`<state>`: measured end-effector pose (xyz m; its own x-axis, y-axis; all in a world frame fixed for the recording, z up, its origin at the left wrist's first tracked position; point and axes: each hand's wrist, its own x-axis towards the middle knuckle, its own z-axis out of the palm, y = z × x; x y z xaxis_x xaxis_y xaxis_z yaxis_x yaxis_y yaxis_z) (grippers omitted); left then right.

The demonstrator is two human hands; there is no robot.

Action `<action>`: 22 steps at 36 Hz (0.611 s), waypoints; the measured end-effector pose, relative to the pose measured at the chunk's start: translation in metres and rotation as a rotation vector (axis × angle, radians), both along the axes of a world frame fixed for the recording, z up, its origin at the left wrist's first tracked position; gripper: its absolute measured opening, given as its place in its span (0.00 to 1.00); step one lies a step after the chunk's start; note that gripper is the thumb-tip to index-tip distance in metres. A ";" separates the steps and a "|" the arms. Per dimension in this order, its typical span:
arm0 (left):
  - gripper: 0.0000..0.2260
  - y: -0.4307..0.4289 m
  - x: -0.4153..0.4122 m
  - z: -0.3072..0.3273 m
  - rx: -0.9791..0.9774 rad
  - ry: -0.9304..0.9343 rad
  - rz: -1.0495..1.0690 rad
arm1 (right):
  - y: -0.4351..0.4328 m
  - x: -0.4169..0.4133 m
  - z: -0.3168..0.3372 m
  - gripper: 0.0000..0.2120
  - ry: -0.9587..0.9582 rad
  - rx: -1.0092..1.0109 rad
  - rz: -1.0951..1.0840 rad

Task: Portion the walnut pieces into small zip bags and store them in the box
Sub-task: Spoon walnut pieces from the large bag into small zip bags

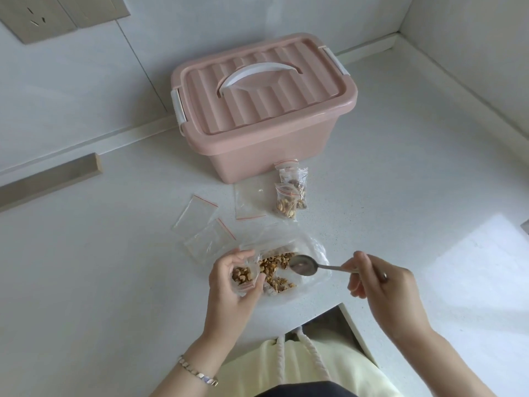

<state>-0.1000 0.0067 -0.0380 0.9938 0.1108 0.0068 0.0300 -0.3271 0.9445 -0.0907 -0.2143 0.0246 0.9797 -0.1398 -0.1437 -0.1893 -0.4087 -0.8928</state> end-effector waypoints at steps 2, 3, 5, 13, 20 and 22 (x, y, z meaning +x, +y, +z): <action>0.17 0.000 0.000 0.000 -0.011 0.065 -0.007 | 0.001 -0.002 -0.008 0.15 0.005 -0.047 -0.001; 0.16 0.001 0.000 0.000 0.016 0.090 -0.013 | 0.002 -0.003 -0.012 0.14 0.007 -0.080 0.000; 0.15 0.003 -0.001 -0.005 0.075 0.124 -0.033 | 0.002 -0.004 -0.019 0.14 0.010 -0.136 0.002; 0.20 -0.001 -0.010 -0.021 0.094 0.261 -0.028 | 0.006 -0.005 -0.040 0.14 0.098 -0.072 -0.077; 0.22 -0.004 -0.007 -0.025 0.048 0.340 -0.026 | 0.006 0.004 -0.056 0.16 0.296 0.249 -0.229; 0.20 -0.004 -0.005 -0.025 0.035 0.341 -0.035 | 0.008 0.005 -0.058 0.16 0.328 0.300 -0.220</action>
<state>-0.1054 0.0027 -0.0627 0.9426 0.0820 -0.3236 0.3305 -0.3657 0.8701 -0.0858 -0.2063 -0.0334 0.8282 -0.2435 -0.5048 -0.5326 -0.0614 -0.8441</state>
